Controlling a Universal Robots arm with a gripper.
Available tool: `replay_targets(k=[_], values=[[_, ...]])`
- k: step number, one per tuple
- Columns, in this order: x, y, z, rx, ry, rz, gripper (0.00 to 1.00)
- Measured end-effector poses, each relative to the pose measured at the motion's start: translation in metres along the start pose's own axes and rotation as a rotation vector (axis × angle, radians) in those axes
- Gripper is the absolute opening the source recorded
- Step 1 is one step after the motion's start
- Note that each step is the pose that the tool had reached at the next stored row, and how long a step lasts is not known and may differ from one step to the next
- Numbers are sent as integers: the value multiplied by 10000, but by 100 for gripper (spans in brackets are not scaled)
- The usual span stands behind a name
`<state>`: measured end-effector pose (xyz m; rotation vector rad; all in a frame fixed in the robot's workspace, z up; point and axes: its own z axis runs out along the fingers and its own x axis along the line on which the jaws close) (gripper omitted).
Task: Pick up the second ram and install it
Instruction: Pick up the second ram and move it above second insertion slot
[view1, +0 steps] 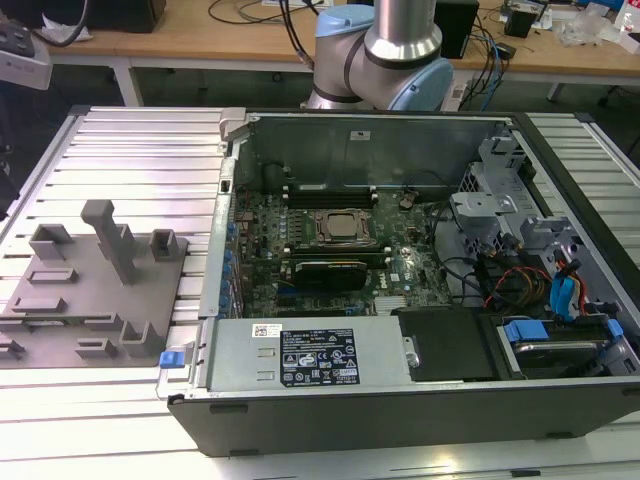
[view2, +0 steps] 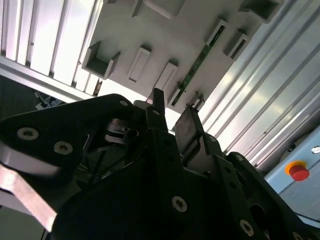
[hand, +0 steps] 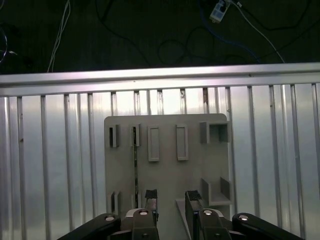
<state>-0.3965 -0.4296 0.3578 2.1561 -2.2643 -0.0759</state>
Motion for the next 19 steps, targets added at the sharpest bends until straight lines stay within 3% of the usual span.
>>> replay_targets(k=[19], values=[[4, -6, 147, 0, 0, 0, 36]])
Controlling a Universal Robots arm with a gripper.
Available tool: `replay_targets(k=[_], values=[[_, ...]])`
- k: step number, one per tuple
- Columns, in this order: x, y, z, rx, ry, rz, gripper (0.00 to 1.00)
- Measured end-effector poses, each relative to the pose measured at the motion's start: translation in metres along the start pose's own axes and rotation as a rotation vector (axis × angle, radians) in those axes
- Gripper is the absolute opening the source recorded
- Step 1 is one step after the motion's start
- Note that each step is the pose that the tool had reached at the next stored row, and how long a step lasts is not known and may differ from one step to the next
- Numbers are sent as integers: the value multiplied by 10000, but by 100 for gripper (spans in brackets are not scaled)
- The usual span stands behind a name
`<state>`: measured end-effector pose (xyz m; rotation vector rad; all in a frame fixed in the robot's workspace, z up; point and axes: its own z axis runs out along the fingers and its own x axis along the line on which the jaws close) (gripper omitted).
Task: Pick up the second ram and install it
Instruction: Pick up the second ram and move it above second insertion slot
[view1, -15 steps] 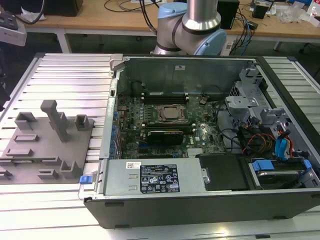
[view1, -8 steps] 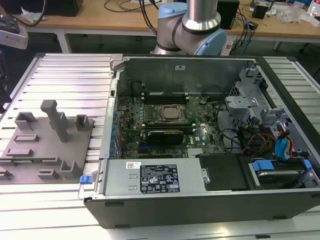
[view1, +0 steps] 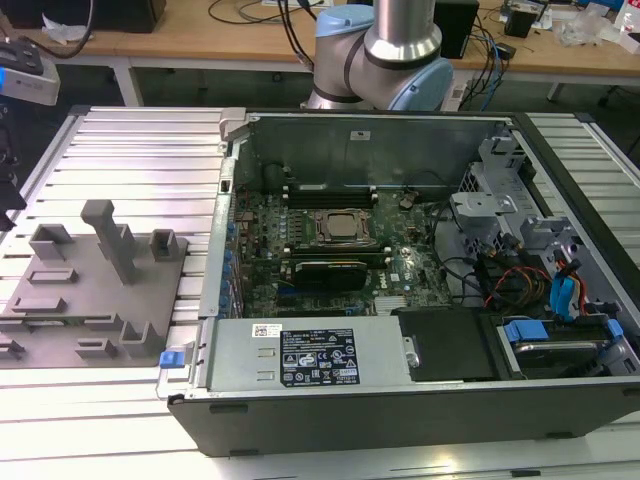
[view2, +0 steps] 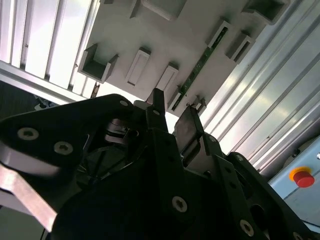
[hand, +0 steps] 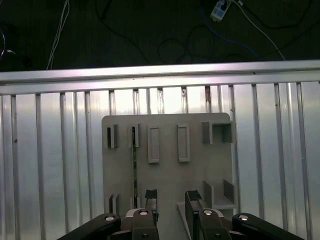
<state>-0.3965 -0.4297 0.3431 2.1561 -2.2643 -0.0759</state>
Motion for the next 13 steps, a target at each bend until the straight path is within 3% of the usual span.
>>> replay_targets(k=[13], values=[[4, -5, 96, 0, 0, 0, 36]])
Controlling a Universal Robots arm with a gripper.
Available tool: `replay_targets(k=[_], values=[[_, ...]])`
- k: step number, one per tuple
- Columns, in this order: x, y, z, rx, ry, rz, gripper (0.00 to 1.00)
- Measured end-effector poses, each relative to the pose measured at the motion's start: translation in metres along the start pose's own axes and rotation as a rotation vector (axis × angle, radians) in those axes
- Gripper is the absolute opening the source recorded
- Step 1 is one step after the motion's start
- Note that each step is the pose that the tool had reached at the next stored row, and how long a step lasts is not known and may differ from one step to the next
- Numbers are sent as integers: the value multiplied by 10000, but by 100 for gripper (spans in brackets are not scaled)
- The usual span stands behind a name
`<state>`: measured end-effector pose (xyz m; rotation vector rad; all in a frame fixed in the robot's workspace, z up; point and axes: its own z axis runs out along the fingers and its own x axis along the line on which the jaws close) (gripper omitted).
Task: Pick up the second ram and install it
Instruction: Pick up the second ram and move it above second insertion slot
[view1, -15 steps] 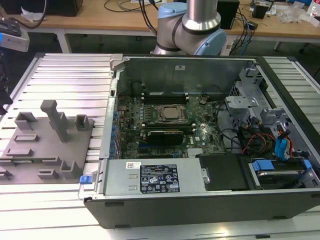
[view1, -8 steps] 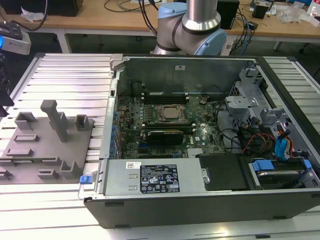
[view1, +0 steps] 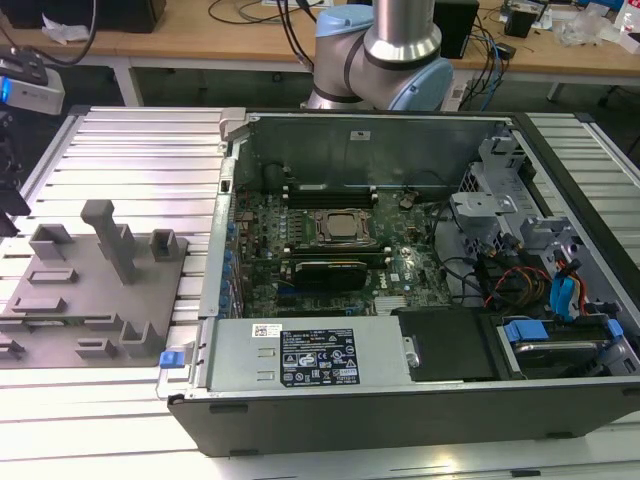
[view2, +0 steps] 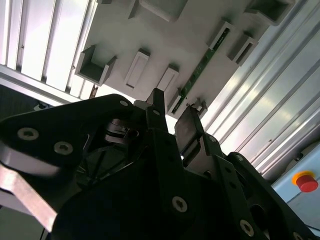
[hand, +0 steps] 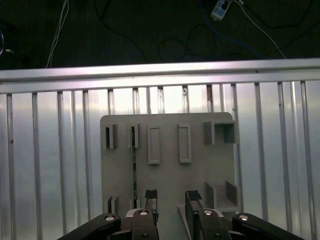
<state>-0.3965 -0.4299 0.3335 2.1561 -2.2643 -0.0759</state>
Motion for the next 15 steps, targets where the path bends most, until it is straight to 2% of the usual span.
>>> replay_targets(k=[15], values=[[3, -3, 72, 0, 0, 0, 36]])
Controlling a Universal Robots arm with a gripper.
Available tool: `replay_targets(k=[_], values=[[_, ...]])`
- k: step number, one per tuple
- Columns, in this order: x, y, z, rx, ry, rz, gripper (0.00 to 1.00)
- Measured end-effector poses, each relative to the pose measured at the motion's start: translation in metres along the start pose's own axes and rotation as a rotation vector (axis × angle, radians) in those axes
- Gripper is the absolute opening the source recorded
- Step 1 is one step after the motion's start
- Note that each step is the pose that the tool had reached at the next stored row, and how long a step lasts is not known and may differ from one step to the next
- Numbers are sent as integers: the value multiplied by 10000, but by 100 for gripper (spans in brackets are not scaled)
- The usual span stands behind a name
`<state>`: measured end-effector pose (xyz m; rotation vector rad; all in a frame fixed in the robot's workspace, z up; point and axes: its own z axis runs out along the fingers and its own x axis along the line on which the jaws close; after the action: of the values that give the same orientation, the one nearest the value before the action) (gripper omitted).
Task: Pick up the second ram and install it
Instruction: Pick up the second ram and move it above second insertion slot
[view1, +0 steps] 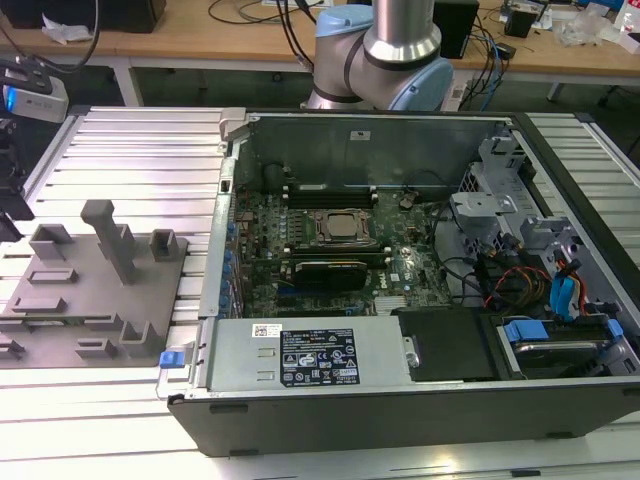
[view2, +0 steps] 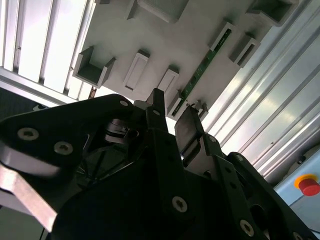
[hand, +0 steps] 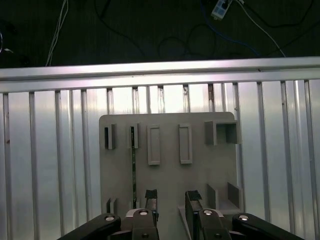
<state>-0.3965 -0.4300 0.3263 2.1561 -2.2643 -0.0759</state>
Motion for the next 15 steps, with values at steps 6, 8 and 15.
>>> replay_targets(k=[6, 8, 15], values=[[0, 0, 15, 0, 1, 0, 36], [0, -1, 22, 0, 0, 0, 36], [1, -3, 59, 0, 0, 0, 36]])
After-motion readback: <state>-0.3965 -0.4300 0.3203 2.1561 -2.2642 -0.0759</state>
